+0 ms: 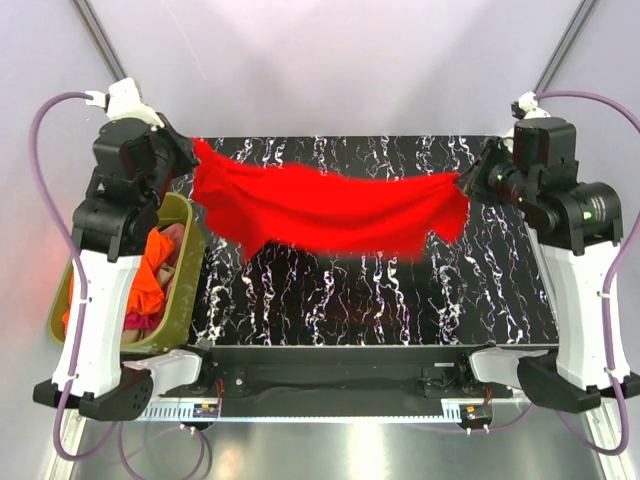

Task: Fold and stack the t-shirts
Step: Flatten the tshirt out

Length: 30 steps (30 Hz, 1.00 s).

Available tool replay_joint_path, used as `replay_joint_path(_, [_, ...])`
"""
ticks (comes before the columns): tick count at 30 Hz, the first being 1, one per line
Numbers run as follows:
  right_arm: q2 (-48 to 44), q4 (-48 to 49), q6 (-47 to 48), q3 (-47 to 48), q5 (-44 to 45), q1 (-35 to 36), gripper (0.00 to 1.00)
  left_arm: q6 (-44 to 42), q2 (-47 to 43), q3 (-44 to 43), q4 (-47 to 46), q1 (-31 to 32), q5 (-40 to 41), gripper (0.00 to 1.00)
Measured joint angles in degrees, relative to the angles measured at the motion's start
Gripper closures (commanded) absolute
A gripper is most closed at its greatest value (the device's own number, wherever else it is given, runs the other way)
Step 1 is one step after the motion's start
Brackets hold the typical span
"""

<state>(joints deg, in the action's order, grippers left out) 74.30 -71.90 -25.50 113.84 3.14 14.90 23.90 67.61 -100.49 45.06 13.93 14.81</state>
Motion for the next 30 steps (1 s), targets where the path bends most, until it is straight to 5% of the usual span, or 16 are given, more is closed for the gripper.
replay_joint_path(12, [3.91, 2.01, -0.22, -6.88, 6.88, -1.49, 1.0, -2.08, 10.82, 2.69, 1.16, 0.04, -1.01, 1.0])
replay_joint_path(24, [37.59, 4.68, 0.55, -5.55, 3.61, -13.81, 1.0, -4.79, 47.47, -7.13, 1.57, -0.55, -6.47, 1.0])
replay_joint_path(30, [46.18, 3.34, 1.73, 5.16, 0.5, -14.97, 1.0, -4.33, 52.46, -14.99, 3.54, -0.57, -7.32, 1.0])
